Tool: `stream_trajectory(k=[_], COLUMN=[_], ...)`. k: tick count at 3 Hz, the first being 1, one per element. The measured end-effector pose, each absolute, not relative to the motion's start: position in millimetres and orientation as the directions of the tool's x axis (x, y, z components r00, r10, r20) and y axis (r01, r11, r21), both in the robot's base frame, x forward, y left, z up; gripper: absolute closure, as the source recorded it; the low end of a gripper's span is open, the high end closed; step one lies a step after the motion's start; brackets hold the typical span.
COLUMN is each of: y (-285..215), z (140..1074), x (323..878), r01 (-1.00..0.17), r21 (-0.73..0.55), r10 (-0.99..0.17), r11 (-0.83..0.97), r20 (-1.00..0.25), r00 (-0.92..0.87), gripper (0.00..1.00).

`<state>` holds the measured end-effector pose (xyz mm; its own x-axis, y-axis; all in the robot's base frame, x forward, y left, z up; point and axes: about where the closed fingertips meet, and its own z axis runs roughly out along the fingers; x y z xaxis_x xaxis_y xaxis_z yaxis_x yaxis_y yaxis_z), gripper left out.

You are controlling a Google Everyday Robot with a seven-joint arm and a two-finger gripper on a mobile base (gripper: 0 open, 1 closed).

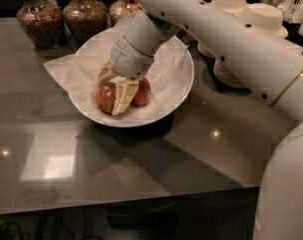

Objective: Pick apple from white bowl

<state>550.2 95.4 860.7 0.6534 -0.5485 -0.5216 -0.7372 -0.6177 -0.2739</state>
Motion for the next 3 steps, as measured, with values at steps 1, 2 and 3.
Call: stream_trajectory(k=[1,2,3], y=[95.4,95.4,94.3], z=[860.7,860.7,861.3], x=[550.2,550.2,551.8], r01=[-0.737,-0.737,-0.747], r21=[-0.274,-0.274,-0.297], r10=[-0.549,-0.548,-0.528], r11=[-0.618,-0.618,-0.595], r20=[-0.522,-0.522,-0.556], r00=[0.653,0.653,0.642], gripper=[1.0,1.0,1.0])
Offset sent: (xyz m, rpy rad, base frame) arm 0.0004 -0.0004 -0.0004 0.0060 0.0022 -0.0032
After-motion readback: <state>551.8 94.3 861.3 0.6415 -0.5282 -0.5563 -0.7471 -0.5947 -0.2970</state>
